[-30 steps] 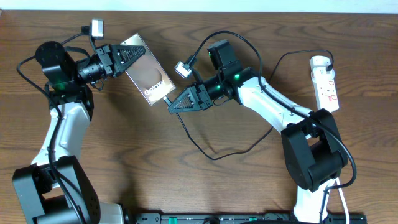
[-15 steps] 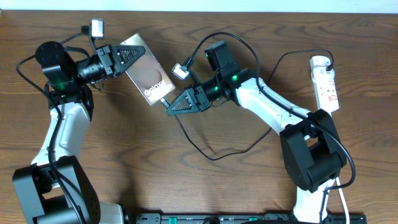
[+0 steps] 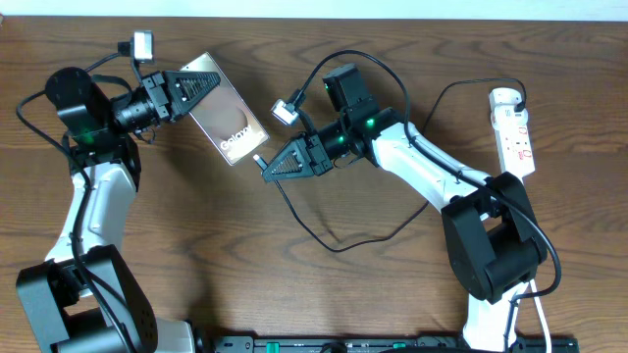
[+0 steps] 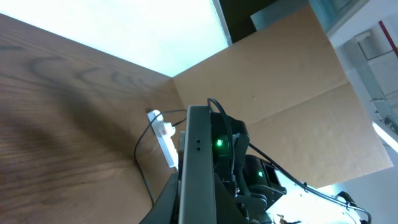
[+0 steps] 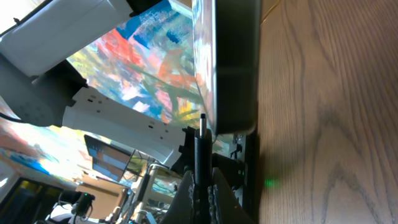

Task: Plug charger to phone and switch on socket
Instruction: 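Push the plug into the phone's port with the right gripper, then open the right gripper and withdraw it up and right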

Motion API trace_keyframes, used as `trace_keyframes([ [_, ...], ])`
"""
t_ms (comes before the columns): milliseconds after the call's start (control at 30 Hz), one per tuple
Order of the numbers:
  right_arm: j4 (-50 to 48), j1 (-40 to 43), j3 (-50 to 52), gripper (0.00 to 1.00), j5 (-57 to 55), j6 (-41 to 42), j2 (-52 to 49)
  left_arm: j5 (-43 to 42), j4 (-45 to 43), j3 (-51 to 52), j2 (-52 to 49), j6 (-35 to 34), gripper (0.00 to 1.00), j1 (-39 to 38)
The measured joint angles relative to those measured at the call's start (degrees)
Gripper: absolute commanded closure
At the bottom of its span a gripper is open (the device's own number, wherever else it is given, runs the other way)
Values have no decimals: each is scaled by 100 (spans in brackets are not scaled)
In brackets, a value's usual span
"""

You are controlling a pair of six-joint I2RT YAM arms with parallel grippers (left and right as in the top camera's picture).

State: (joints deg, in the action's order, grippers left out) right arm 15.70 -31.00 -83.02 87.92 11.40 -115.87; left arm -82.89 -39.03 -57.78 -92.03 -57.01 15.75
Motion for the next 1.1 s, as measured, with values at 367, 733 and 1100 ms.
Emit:
trace_keyframes([
  [367,-24,0,0,99,0,2,0,-79,0,0,0,-2,93,-52],
  [733,-42,0,0,99,42,13,0,-59,-4,0,0,0,92,-205],
  [1100,-199,2,13,99,44,59,0,-13,-13,0,0,-7,92,-240],
])
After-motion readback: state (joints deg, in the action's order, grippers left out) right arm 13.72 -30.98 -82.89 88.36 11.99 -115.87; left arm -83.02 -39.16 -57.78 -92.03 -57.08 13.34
